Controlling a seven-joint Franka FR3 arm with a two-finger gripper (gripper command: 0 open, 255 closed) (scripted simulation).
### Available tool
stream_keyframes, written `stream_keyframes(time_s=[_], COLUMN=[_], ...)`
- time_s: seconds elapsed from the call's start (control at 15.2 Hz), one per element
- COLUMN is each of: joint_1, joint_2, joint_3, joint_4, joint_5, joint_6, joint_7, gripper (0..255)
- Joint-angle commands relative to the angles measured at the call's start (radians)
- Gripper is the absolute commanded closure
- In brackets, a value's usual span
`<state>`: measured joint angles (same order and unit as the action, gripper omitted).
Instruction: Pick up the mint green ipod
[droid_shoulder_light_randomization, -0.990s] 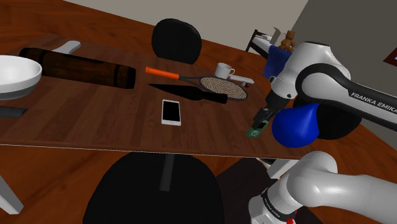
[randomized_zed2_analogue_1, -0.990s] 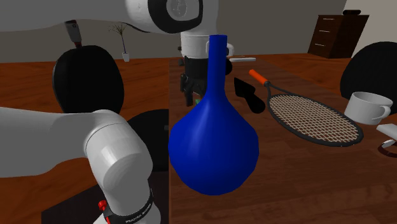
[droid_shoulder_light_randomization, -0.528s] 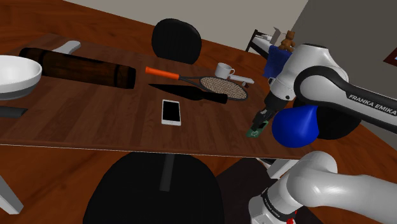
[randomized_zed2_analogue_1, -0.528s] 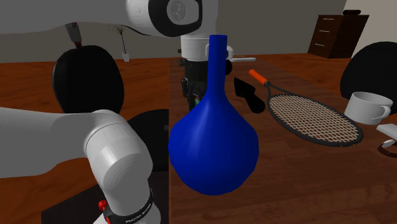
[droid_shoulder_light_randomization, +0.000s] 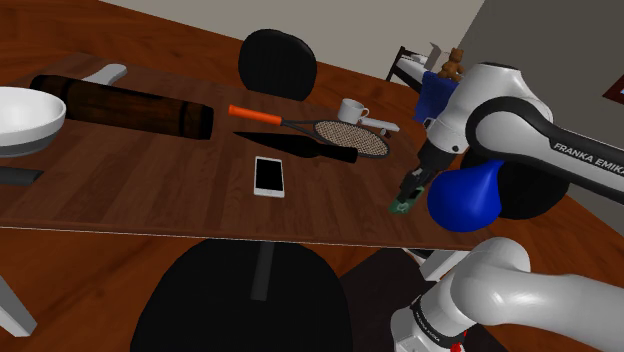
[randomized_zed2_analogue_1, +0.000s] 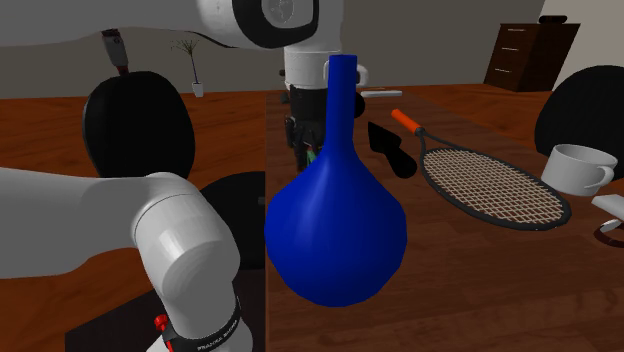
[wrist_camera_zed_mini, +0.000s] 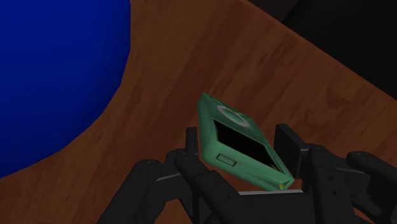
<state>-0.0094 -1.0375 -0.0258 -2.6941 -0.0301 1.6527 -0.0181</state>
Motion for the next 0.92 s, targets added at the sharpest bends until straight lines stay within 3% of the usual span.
stream_keyframes(time_s=[0.0, 0.86], joint_1=[0.001, 0.002], joint_2=[0.006, 0.050], joint_3=[0.002, 0.004], joint_4=[0.026, 0.198], joint_5=[0.002, 0.004], joint_6=[-0.021, -0.148], joint_7=[0.001, 0.000], gripper=[255, 255])
